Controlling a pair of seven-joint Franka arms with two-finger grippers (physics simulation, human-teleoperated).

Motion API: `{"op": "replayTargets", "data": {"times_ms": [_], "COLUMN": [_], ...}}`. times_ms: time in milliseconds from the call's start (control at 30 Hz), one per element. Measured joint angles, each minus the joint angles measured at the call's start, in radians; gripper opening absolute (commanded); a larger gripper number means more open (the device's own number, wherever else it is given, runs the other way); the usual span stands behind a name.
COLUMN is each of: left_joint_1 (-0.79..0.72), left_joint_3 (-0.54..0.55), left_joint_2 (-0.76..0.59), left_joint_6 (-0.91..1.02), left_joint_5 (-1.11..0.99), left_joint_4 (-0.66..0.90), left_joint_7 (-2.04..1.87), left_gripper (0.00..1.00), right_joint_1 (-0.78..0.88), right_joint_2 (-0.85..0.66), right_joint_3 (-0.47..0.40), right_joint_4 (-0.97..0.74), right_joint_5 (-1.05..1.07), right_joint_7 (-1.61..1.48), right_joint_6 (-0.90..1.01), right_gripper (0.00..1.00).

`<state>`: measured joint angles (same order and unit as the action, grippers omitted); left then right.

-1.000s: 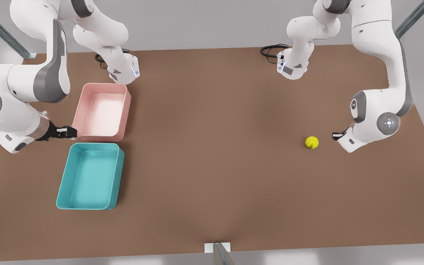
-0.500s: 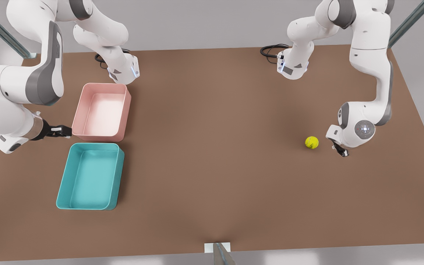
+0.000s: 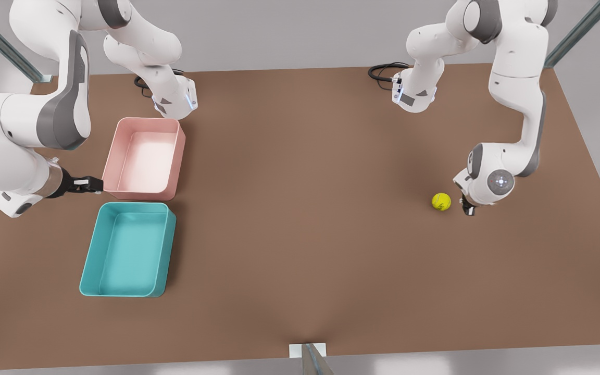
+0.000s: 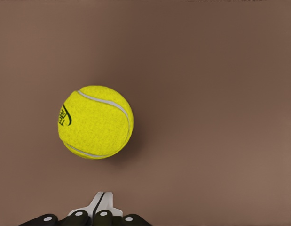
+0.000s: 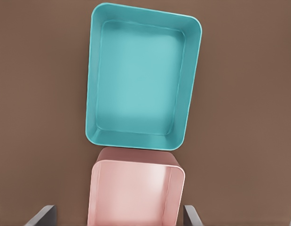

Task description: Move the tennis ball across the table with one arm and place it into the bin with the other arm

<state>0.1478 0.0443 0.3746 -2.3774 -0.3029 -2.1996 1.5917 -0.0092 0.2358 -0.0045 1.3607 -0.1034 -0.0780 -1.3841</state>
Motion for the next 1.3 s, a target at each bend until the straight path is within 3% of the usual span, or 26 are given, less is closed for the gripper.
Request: {"op": "replayTargets", "data": {"times_ms": [767, 867, 1000, 1067, 1133, 1233, 1300], "left_joint_1": [-0.034, -0.162, -0.526, -0.567, -0.530, -0.333, -0.247], "left_joint_3": [-0.001, -0.023, -0.093, -0.086, -0.082, -0.058, 0.013], "left_joint_2": [0.025, 0.042, 0.075, 0.067, 0.034, -0.005, -0.030], "left_joint_6": [-0.012, -0.015, 0.001, 0.019, 0.040, 0.153, 0.227], "left_joint_5": [-0.008, -0.004, 0.153, 0.253, 0.331, 0.396, 0.409], "left_joint_4": [-0.007, 0.002, 0.113, 0.139, 0.168, 0.341, 0.431], "left_joint_7": [0.014, -0.005, -0.117, -0.206, -0.291, -0.408, -0.507], "left_gripper": [0.21, 0.21, 0.21, 0.21, 0.21, 0.21, 0.21], "right_joint_1": [0.002, 0.003, 0.003, 0.004, 0.004, 0.005, 0.005], "right_joint_2": [0.005, 0.006, 0.006, 0.006, 0.007, 0.008, 0.008], "right_joint_3": [0.001, 0.002, 0.002, 0.002, 0.002, 0.002, 0.002], "right_joint_4": [-0.001, -0.001, -0.003, -0.004, -0.004, -0.005, -0.006], "right_joint_5": [0.000, -0.001, -0.004, -0.006, -0.007, -0.009, -0.010], "right_joint_7": [-0.005, -0.005, -0.005, -0.005, -0.005, -0.004, -0.004], "right_joint_6": [0.003, 0.003, 0.003, 0.003, 0.003, 0.002, 0.002], "right_gripper": [1.00, 1.00, 1.00, 1.00, 1.00, 1.00, 1.00]}}
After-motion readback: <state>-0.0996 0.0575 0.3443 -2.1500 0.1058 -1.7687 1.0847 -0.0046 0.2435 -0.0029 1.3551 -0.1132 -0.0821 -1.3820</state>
